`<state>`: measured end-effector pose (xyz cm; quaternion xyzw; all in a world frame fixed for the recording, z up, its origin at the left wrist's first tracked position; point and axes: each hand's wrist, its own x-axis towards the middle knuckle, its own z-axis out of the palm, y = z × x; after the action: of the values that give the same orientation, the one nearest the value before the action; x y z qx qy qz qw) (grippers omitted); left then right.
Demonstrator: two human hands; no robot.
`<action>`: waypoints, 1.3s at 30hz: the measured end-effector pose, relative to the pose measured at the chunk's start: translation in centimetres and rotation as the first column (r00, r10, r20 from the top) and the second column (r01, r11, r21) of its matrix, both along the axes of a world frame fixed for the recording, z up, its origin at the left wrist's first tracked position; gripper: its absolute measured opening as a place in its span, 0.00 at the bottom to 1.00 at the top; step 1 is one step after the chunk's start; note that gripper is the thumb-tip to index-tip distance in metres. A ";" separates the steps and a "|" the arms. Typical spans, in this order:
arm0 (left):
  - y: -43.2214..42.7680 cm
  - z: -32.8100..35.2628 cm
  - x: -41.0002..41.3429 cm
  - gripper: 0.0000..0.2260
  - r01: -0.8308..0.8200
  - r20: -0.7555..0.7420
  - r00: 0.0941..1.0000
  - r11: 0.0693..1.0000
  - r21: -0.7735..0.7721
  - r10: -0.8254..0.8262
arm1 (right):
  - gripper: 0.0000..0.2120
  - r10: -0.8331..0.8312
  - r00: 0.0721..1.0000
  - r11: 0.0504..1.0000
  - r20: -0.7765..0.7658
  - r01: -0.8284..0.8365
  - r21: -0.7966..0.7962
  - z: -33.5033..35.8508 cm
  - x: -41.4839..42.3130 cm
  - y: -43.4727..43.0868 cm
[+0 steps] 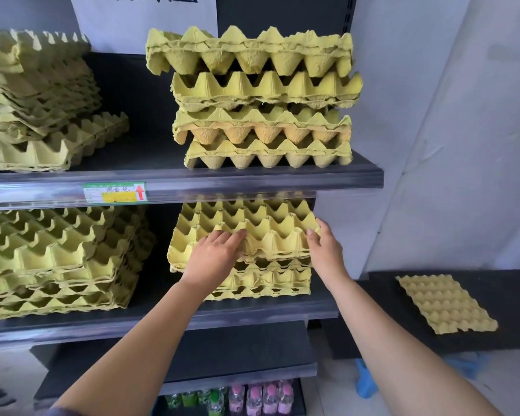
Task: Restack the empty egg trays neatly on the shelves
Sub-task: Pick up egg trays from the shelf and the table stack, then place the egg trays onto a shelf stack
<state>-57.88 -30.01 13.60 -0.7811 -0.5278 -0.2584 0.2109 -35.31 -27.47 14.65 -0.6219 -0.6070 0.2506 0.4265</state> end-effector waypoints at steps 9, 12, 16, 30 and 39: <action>-0.5 2.5 3.9 0.13 0.125 -0.036 0.992 0.986 0.113 -0.122 | 0.20 -0.132 0.934 0.961 0.331 0.039 0.273 1.3 2.8 -1.9; -0.8 3.9 7.6 0.14 0.207 -0.022 0.978 0.973 0.101 -0.205 | 0.18 -0.189 0.892 0.933 0.411 0.033 0.358 1.8 5.6 -2.6; -0.3 5.4 13.7 0.11 0.272 -0.038 0.962 0.956 0.108 -0.270 | 0.14 -0.295 0.844 0.868 0.448 0.041 0.495 2.7 11.4 -3.0; 3.7 4.6 42.6 0.11 0.477 0.378 0.837 0.867 -0.147 -0.396 | 0.11 -0.429 0.766 0.871 0.479 0.212 0.443 2.0 41.8 -5.2; 10.2 0.1 54.9 0.09 0.544 0.324 0.831 0.780 -0.310 -0.451 | 0.12 -0.423 0.757 0.905 0.497 0.371 0.206 -1.9 54.1 -2.0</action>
<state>-2.94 -19.82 13.72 -0.8833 -0.3623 -0.2844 -0.0878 18.78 -29.45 12.74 -0.7599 -0.5662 -0.0567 0.3142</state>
